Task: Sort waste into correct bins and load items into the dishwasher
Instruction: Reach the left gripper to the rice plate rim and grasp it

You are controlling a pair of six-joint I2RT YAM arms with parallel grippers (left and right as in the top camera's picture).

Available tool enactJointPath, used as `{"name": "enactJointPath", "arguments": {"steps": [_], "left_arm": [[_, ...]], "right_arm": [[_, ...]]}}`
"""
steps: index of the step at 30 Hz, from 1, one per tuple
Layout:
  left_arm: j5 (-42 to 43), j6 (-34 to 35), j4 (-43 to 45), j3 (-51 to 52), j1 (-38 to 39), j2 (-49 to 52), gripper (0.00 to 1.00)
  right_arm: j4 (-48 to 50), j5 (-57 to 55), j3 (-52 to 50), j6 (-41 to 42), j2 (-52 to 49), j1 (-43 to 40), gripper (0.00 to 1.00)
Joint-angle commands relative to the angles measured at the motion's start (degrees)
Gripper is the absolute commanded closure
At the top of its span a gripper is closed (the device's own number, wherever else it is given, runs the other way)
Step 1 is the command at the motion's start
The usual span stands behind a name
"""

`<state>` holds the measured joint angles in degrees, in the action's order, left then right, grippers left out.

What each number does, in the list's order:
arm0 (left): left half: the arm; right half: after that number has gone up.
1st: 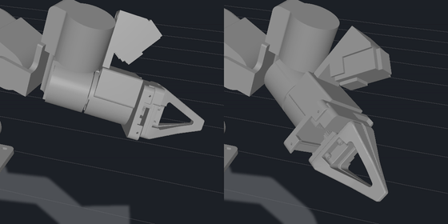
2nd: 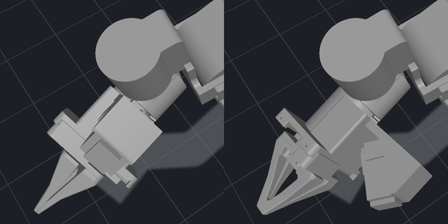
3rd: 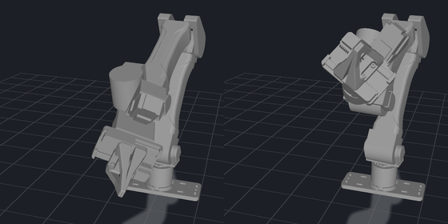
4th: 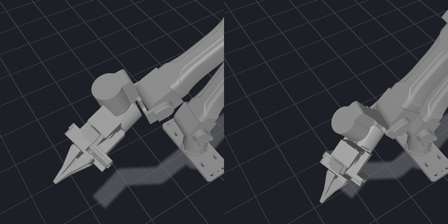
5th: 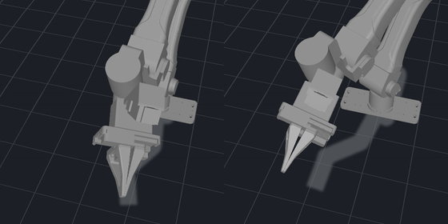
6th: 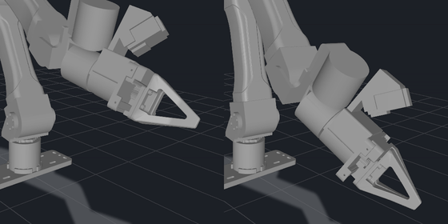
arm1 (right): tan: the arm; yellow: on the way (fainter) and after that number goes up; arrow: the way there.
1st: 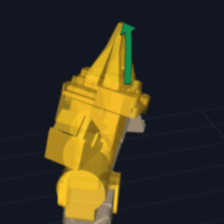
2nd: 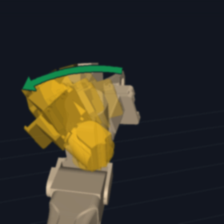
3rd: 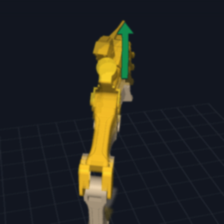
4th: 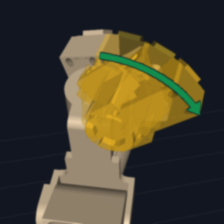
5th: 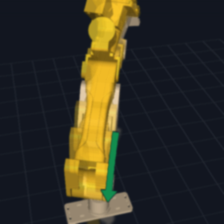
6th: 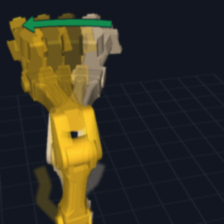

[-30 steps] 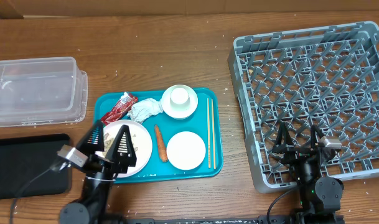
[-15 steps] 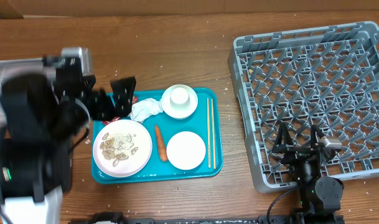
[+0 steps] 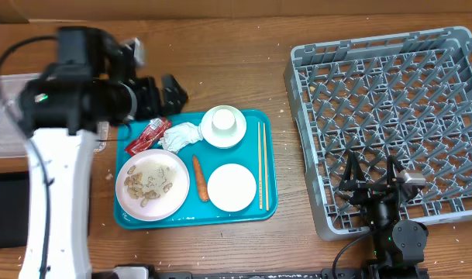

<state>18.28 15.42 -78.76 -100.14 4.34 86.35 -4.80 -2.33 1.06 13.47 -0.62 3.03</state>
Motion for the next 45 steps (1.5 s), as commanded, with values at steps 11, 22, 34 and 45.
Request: {"name": "enactJointPath", "arguments": {"steps": [11,22,34,45], "left_arm": [[-23.4,11.6,-7.9,0.1,12.1,10.9,0.0],[-19.1,13.6,2.3,14.0,7.9,13.7,0.0],[-13.7,15.7,18.0,28.3,5.1,13.7,0.15],[-12.5,18.2,26.0,35.3,5.3,13.7,0.21]], "right_arm": [[0.2,0.0,-0.6,0.0,0.5,-0.2,0.0],[0.2,0.1,-0.6,0.0,0.5,-0.2,0.0],[0.2,0.1,-0.6,0.0,0.5,-0.2,0.0],[0.2,0.1,-0.6,0.0,0.5,-0.2,0.0]]}}
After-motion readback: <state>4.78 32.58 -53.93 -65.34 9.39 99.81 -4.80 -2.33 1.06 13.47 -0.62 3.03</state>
